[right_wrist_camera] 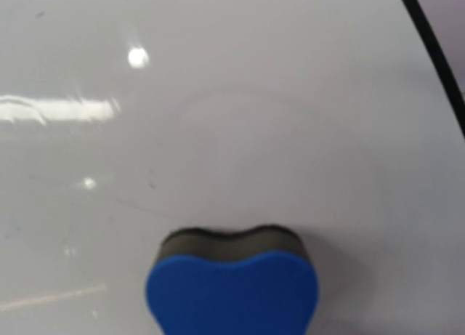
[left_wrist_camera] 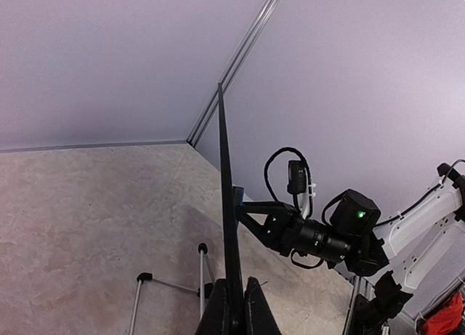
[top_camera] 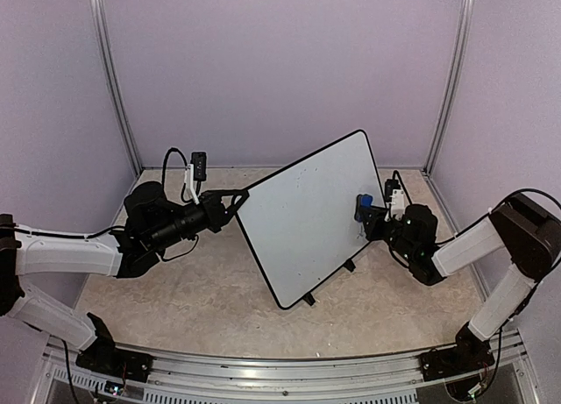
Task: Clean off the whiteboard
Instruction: Erase the whiteboard at the center of the board.
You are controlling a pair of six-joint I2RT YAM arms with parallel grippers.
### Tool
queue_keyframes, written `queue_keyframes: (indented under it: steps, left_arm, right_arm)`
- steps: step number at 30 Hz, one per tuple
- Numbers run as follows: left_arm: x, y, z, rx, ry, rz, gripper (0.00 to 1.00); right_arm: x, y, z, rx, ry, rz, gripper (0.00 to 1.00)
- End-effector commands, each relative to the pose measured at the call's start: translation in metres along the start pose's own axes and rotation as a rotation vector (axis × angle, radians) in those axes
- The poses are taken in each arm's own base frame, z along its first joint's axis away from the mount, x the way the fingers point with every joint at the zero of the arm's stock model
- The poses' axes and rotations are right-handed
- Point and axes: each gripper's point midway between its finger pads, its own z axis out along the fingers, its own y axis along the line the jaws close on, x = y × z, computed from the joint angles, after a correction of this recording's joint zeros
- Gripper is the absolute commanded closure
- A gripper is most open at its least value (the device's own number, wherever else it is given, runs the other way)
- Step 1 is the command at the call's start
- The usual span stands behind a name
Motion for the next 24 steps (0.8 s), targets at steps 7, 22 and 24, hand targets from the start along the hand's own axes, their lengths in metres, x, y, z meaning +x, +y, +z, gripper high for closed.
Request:
queue_keyframes:
  steps: [7, 22, 24]
  left_arm:
    - [0.067, -0.009, -0.007, 0.095, 0.241, 0.031, 1.00]
    - [0.068, -0.006, -0.006, 0.088, 0.246, 0.034, 1.00]
    - [0.068, -0.006, -0.007, 0.087, 0.245, 0.035, 1.00]
  right_arm:
    - [0.068, -0.014, -0.030, -0.023, 0.132, 0.094, 0.79]
    - [-0.007, -0.007, 0.012, 0.050, 0.033, -0.051, 0.78]
    - [-0.010, -0.007, 0.014, 0.051, 0.032, -0.058, 0.78]
